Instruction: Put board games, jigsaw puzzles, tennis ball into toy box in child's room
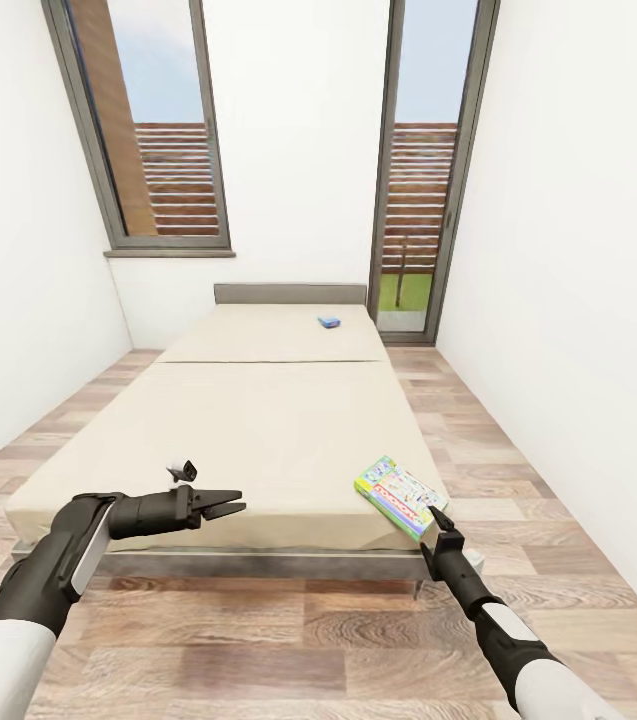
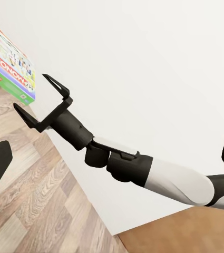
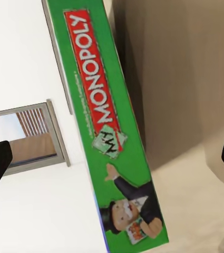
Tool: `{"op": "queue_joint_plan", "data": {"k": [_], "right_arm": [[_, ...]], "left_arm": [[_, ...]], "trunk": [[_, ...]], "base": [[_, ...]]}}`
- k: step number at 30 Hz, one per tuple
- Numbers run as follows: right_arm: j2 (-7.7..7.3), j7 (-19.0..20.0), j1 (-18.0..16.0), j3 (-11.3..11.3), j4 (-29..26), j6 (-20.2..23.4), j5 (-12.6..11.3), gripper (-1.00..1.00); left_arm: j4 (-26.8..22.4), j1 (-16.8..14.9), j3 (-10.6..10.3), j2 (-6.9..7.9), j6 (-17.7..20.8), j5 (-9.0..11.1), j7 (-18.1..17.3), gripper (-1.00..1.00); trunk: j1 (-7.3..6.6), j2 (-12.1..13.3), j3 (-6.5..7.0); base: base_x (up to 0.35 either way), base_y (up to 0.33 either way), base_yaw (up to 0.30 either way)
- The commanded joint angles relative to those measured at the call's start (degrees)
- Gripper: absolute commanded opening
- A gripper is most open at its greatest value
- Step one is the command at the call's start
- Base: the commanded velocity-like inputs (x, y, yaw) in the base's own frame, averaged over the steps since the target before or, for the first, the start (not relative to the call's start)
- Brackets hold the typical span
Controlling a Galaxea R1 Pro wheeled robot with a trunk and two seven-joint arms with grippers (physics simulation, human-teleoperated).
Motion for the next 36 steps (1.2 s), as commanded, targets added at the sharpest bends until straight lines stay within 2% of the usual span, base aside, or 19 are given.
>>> {"op": "queue_joint_plan", "data": {"k": [1, 24, 36], "right_arm": [[0.0, 0.03, -0.04, -0.2, 0.04, 0.52, -0.42, 1.0], [0.0, -0.17, -0.04, -0.2, 0.04, 0.54, -0.42, 1.0], [0.0, -0.18, -0.04, -0.2, 0.04, 0.52, -0.42, 1.0]], "left_arm": [[-0.01, -0.03, -0.02, 0.01, 0.6, 0.08, -0.14, 1.0], [-0.01, 0.05, -0.03, 0.01, 0.6, 0.05, -0.12, 1.0], [-0.01, 0.04, -0.03, 0.01, 0.6, 0.08, -0.11, 1.0]], "trunk": [[-0.01, -0.02, -0.05], [-0.01, -0.02, -0.05], [-0.01, -0.02, -0.05]], "base": [[0.0, 0.0, 0.0], [0.002, 0.001, 0.0], [0.099, 0.084, 0.0]]}}
